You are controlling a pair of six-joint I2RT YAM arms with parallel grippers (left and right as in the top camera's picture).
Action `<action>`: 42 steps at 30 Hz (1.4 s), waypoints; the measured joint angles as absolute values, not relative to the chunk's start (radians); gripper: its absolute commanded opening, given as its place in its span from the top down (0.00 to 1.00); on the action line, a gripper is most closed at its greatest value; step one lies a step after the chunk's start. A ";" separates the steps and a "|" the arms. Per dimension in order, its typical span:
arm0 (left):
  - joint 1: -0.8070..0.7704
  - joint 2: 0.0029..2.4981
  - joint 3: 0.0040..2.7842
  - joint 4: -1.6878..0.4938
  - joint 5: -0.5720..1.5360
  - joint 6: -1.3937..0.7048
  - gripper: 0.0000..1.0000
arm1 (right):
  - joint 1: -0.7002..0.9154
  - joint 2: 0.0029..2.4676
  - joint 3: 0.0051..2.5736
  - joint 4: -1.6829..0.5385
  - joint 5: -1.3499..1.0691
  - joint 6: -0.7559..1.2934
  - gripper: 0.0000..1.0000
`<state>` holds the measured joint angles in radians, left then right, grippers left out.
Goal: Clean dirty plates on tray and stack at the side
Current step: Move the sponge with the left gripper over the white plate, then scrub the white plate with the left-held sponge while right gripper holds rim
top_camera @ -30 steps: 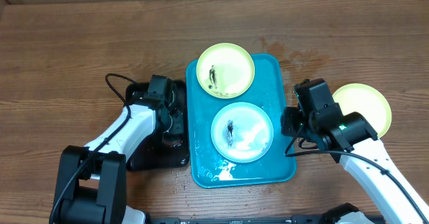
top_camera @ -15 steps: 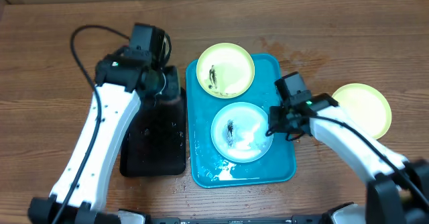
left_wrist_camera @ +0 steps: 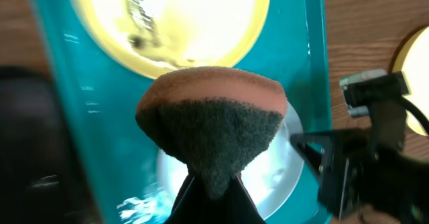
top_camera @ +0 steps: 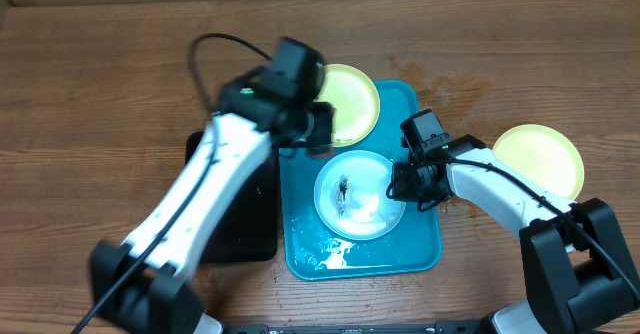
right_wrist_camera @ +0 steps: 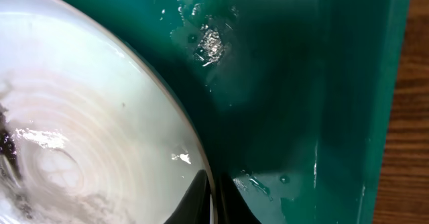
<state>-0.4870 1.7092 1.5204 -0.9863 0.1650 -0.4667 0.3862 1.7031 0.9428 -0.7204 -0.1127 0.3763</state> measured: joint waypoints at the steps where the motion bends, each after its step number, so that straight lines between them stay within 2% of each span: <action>1: -0.519 1.759 1.519 -0.955 0.165 -0.510 0.96 | 0.386 1.703 0.944 -0.727 -0.112 0.387 0.96; 12: -0.675 2.050 1.510 -0.840 0.198 -0.735 0.96 | 0.386 1.703 0.947 -0.751 -0.104 0.430 0.96; 19: -0.659 2.078 1.510 -0.936 0.028 -0.732 0.96 | 0.386 1.703 0.947 -0.752 -0.104 0.434 0.96; 23: -0.659 2.078 1.510 -0.967 -0.112 -0.667 0.96 | 0.386 1.703 0.947 -0.752 -0.105 0.434 0.96; 27: -0.659 2.078 1.510 -0.965 -0.159 -0.595 0.96 | 0.386 1.703 0.947 -0.752 -0.105 0.435 0.96; 30: -0.658 2.080 1.510 -0.927 -0.094 -0.552 0.96 | 0.386 1.703 0.947 -0.753 -0.104 0.438 0.96; 42: -0.628 2.137 1.513 -0.796 0.386 -0.521 0.96 | 0.381 1.703 0.947 -0.767 -0.089 0.444 0.96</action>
